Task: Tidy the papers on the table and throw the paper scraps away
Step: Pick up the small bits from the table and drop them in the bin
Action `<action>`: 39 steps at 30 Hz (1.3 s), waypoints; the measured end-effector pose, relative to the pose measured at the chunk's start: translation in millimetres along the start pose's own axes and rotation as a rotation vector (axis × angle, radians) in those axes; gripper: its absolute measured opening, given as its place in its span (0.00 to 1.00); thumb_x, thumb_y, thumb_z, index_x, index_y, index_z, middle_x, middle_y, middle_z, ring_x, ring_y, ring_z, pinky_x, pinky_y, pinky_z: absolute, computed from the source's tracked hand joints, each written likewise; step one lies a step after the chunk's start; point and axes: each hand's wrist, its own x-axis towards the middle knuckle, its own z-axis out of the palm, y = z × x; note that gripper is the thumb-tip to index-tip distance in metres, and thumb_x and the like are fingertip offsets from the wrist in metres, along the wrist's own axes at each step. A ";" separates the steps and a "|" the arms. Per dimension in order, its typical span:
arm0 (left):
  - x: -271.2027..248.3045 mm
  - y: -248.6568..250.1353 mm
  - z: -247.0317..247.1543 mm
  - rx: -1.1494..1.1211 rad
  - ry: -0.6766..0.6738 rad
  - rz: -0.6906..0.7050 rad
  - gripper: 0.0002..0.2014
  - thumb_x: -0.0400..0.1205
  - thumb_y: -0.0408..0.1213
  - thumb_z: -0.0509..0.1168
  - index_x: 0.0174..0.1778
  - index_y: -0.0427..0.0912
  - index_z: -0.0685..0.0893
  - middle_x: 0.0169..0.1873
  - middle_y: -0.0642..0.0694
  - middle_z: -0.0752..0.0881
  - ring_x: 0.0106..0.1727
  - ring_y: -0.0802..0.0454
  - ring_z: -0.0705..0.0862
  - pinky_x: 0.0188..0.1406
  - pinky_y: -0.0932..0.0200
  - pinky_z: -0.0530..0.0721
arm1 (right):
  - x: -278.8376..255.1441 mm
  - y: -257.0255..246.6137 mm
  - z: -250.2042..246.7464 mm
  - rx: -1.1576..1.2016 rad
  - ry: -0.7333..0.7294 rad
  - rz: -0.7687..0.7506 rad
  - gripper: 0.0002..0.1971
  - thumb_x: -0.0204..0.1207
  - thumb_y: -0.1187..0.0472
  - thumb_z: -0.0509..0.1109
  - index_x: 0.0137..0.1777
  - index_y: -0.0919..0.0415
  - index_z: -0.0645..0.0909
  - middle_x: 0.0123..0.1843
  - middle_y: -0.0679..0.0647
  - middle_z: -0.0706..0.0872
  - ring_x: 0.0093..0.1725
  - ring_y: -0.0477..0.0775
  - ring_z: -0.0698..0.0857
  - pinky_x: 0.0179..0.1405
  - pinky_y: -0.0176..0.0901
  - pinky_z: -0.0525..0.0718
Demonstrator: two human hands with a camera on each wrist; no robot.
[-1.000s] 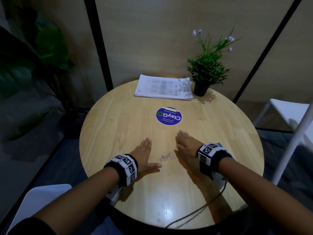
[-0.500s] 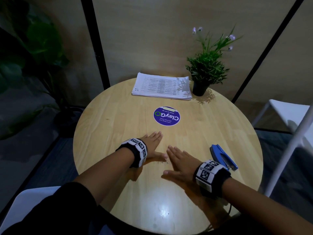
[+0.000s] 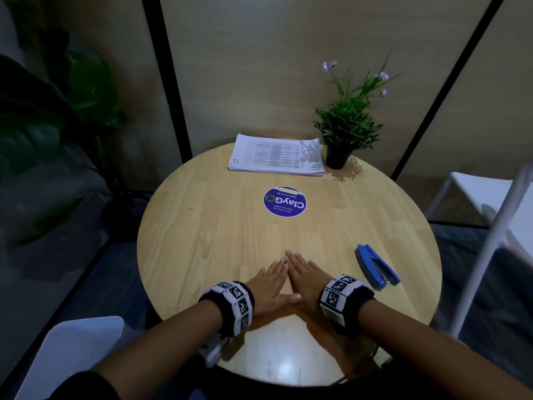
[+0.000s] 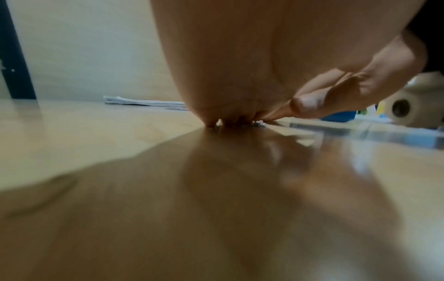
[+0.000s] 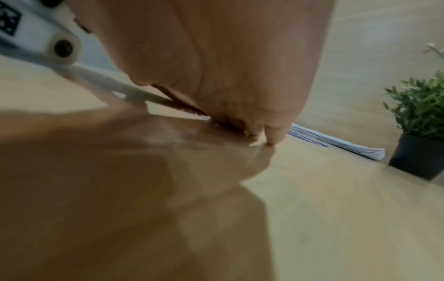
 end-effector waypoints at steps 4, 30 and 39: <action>-16.0 -3.6 -10.9 -0.170 0.060 -0.052 0.42 0.83 0.62 0.46 0.81 0.39 0.33 0.82 0.42 0.34 0.84 0.49 0.35 0.82 0.51 0.41 | -4.1 2.0 -18.5 0.084 0.039 0.044 0.43 0.80 0.38 0.54 0.83 0.62 0.37 0.85 0.56 0.36 0.85 0.57 0.40 0.82 0.56 0.47; -21.1 -0.8 -8.7 0.035 0.359 -0.345 0.29 0.78 0.43 0.66 0.74 0.39 0.66 0.68 0.38 0.71 0.68 0.39 0.73 0.66 0.46 0.78 | -61.5 81.2 -22.6 0.310 0.491 0.298 0.08 0.65 0.55 0.78 0.42 0.54 0.86 0.65 0.55 0.79 0.70 0.57 0.74 0.65 0.46 0.76; 0.3 15.9 -1.8 -0.110 0.379 -0.355 0.19 0.81 0.33 0.64 0.68 0.37 0.74 0.66 0.37 0.72 0.63 0.38 0.78 0.62 0.54 0.77 | -84.1 120.9 -5.6 0.339 0.324 0.551 0.26 0.74 0.56 0.72 0.70 0.55 0.70 0.65 0.63 0.73 0.54 0.65 0.82 0.52 0.50 0.80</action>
